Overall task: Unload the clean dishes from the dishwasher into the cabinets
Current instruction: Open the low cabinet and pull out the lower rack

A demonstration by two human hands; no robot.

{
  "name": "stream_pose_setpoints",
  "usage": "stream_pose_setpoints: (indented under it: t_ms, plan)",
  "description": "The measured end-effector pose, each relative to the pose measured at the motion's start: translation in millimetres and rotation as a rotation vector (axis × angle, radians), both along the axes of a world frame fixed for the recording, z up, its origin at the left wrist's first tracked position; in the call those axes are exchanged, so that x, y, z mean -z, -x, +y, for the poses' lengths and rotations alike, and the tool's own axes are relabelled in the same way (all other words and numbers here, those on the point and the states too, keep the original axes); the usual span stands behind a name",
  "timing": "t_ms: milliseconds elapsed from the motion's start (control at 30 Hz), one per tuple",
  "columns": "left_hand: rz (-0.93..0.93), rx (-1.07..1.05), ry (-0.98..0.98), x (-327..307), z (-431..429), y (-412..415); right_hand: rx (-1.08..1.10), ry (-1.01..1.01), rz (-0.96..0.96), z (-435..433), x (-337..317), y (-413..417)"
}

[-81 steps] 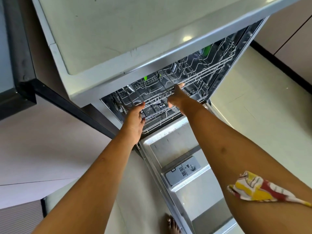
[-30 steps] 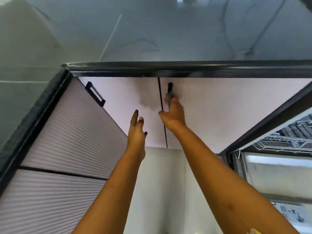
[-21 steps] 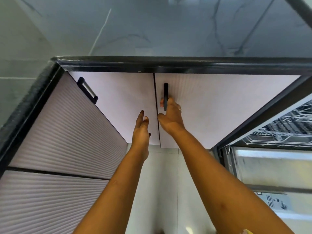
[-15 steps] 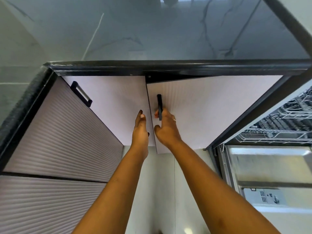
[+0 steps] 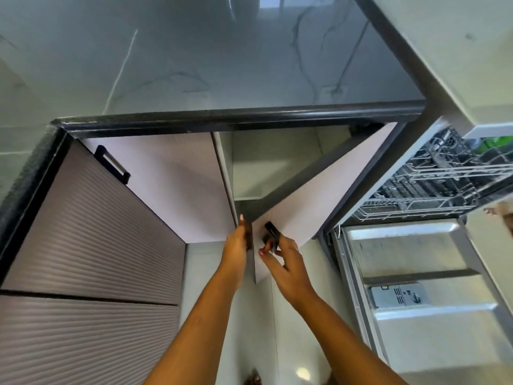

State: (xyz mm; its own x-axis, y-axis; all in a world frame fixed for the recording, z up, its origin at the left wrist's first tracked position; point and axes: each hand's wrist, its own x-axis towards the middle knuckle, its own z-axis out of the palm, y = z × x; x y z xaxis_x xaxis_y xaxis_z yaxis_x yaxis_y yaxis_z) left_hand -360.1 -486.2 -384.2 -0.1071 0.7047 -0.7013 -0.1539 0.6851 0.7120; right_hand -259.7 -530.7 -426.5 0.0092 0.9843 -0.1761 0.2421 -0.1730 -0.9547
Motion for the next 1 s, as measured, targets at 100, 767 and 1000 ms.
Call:
stream_pose_setpoints:
  t_ms: [100,767,1000]
  plan:
    - [-0.043,0.171,0.09,-9,-21,-22,0.103,0.018,0.107,-31,-7,-21]
    - [-0.231,0.832,0.033,13,-127,-216,0.748,0.037,0.324,-115,11,-219]
    - [-0.088,0.588,0.192,75,-154,-254,0.682,0.029,0.342,-111,5,-241]
